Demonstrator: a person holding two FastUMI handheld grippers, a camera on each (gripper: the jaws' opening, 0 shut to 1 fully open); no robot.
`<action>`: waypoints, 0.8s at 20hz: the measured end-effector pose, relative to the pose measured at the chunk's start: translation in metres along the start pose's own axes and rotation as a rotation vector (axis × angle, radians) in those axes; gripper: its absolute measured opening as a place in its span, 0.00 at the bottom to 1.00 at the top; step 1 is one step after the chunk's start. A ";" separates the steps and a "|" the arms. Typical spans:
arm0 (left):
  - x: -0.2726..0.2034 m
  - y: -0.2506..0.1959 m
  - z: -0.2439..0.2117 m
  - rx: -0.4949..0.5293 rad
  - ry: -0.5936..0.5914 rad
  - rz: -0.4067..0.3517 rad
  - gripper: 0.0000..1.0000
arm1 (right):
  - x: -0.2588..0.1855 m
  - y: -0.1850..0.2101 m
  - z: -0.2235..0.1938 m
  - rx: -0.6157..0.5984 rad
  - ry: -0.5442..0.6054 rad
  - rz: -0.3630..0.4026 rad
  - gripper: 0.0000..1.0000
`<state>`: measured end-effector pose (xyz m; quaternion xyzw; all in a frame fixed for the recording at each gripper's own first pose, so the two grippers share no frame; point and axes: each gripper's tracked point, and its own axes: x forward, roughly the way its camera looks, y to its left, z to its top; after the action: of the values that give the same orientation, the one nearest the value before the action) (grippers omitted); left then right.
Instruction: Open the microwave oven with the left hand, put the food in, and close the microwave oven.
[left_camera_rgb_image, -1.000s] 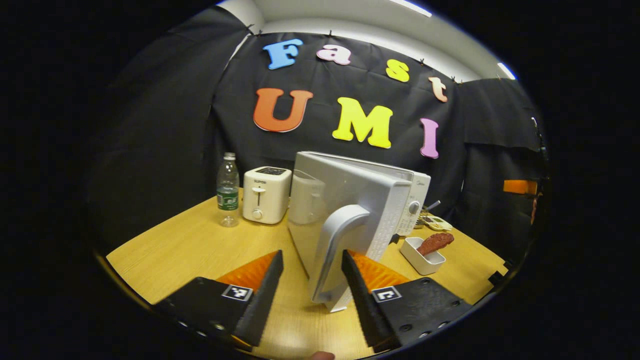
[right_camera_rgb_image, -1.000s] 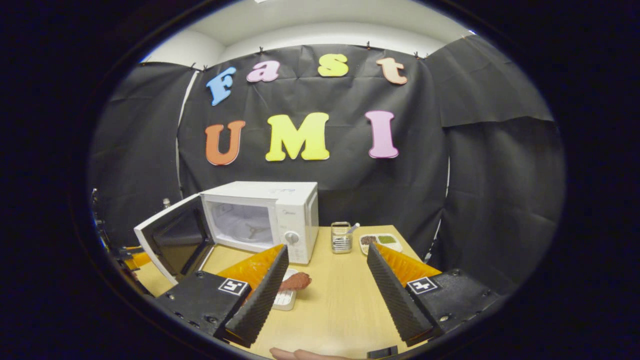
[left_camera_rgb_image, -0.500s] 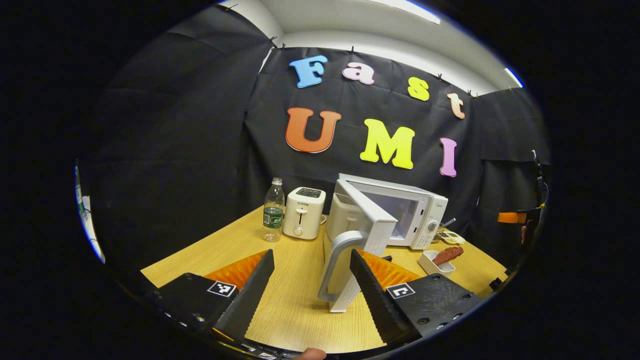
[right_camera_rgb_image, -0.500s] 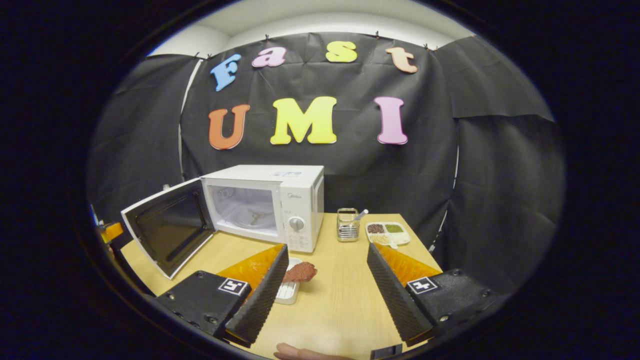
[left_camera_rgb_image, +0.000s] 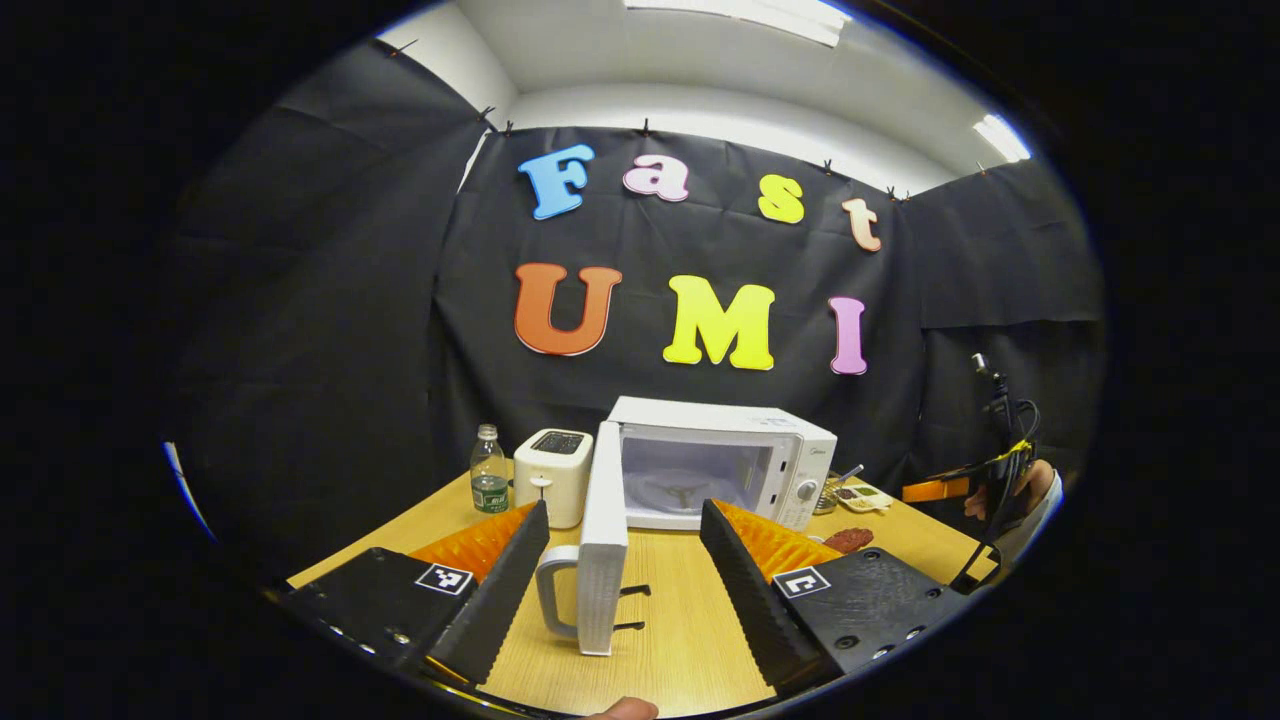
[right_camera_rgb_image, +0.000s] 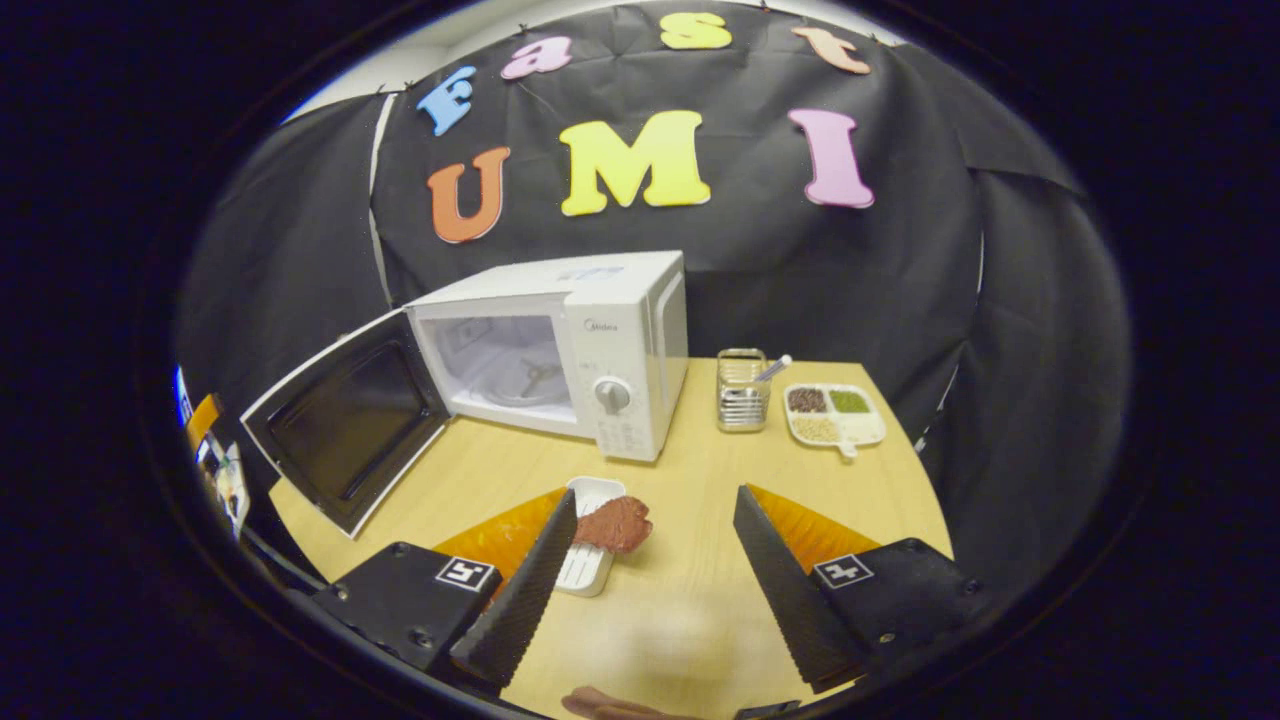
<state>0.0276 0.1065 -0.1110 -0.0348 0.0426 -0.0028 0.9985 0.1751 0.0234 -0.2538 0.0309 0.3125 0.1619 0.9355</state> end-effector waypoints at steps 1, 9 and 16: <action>0.002 -0.005 0.009 -0.002 -0.016 0.007 0.93 | 0.010 -0.003 -0.004 0.038 0.040 0.027 0.92; 0.016 -0.058 0.029 0.008 -0.025 -0.052 0.93 | 0.076 0.003 -0.042 0.311 0.316 0.279 0.72; 0.023 -0.067 0.007 0.045 0.066 -0.042 0.93 | 0.094 0.021 -0.055 0.385 0.365 0.385 0.11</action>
<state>0.0511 0.0398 -0.1012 -0.0133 0.0747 -0.0260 0.9968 0.2073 0.0708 -0.3489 0.2361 0.4884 0.2767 0.7932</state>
